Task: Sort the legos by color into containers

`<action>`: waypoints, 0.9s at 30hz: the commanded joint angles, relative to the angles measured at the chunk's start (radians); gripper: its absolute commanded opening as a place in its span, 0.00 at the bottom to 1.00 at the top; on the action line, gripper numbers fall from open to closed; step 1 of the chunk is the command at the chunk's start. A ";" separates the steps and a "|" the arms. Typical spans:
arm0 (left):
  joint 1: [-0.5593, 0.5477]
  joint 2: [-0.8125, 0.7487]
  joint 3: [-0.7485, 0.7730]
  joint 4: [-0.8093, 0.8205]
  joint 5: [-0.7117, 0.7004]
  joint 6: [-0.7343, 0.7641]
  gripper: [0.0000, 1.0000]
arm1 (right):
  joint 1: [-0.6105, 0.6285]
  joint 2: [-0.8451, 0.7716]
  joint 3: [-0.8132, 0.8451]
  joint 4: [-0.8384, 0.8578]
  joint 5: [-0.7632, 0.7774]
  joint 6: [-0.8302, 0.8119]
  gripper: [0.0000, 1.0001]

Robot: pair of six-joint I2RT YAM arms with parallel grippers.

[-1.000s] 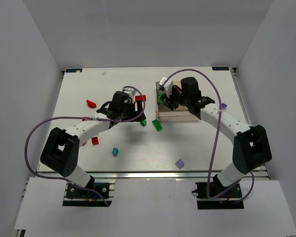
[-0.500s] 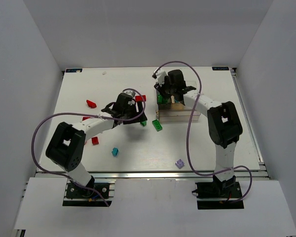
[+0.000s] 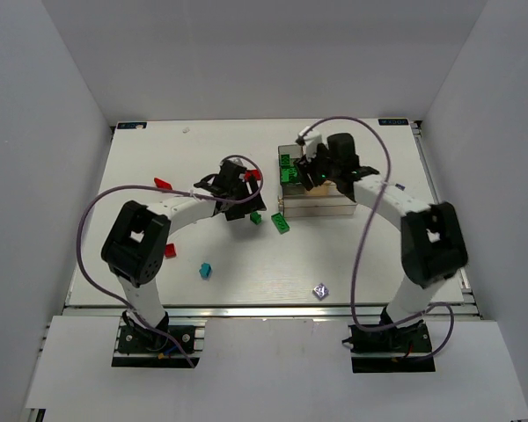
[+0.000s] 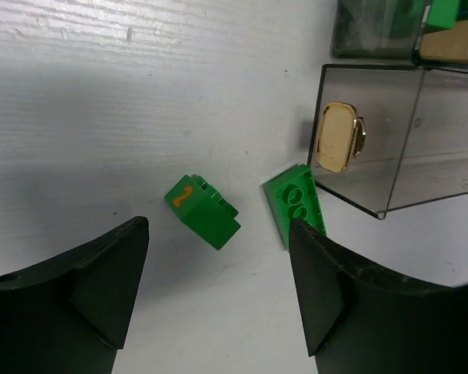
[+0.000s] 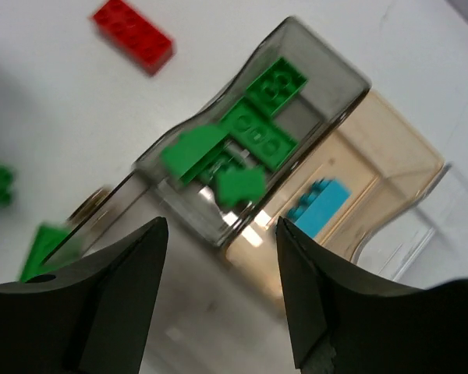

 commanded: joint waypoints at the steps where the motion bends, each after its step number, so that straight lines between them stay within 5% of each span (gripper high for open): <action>1: -0.009 0.020 0.049 -0.040 -0.016 -0.050 0.82 | -0.031 -0.264 -0.158 0.096 -0.223 0.104 0.63; 11: -0.018 0.139 0.130 -0.131 -0.019 -0.082 0.78 | -0.051 -0.638 -0.430 0.055 -0.385 0.167 0.64; 22: -0.018 0.145 0.159 -0.180 0.003 -0.064 0.24 | -0.101 -0.729 -0.513 0.069 -0.438 0.183 0.65; 27: -0.018 0.095 0.172 -0.188 -0.017 -0.007 0.12 | -0.126 -0.737 -0.522 0.079 -0.467 0.196 0.64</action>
